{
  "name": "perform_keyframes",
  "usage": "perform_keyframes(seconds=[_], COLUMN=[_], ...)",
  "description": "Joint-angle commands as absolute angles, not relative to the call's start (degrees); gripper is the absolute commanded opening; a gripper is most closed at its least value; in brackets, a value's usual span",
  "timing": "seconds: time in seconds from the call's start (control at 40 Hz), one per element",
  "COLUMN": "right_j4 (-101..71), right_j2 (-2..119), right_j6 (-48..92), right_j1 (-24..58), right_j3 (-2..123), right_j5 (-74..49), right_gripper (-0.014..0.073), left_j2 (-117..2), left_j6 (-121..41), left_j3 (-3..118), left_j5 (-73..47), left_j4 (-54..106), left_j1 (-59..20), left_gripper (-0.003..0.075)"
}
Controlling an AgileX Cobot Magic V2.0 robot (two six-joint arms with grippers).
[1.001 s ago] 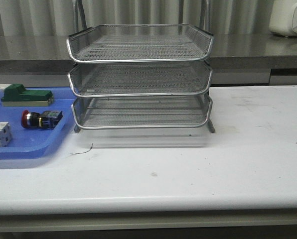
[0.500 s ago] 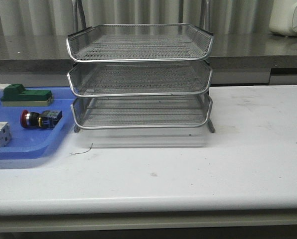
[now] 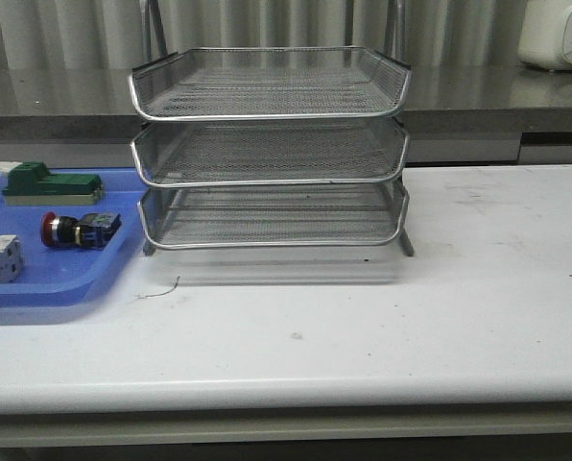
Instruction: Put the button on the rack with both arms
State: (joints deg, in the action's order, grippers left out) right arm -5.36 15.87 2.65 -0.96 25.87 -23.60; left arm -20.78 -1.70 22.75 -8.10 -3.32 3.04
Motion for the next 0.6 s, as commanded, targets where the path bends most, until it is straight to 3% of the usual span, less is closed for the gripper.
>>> perform_keyframes(seconds=[0.0, 0.15, 0.23, 0.33, 0.4, 0.48, 0.58], right_j4=[-4.90, -4.90, -4.90, -4.90, -4.90, -4.90, -4.90], right_j2=[20.00, 20.87, 20.87, 20.87, 20.87, 20.87, 20.87], right_j6=[2.91, 2.91, 2.91, 2.91, 2.91, 2.91, 2.91], right_j1=[-1.36, -1.36, -1.36, -1.36, -1.36, -1.36, -1.36], right_j3=[28.90, 28.88, 28.88, 28.88, 28.83, 28.83, 28.83], right_j5=[-20.16, -19.86, -19.86, -19.86, -19.86, -19.86, -20.04], right_gripper=[-0.0060, -0.0035, 0.0064, 0.0295, 0.0470, 0.0598, 0.0662], left_j2=[-24.04, -24.48, -24.48, -24.48, -24.48, -24.48, -24.48], left_j6=[-1.54, -1.54, -1.54, -1.54, -1.54, -1.54, -1.54], left_j3=[24.99, 24.99, 24.99, 24.99, 24.99, 24.99, 24.89], left_j5=[-4.47, -4.58, -4.58, -4.76, -4.76, -4.76, -4.76], left_j4=[-3.36, -3.36, -3.36, -3.36, -3.36, -3.20, -3.20], left_j1=[3.11, 3.11, 3.11, 3.11, 3.11, 3.11, 3.11], left_gripper=[-0.0019, -0.0015, 0.0039, 0.0244, 0.0445, 0.0612, 0.0703])
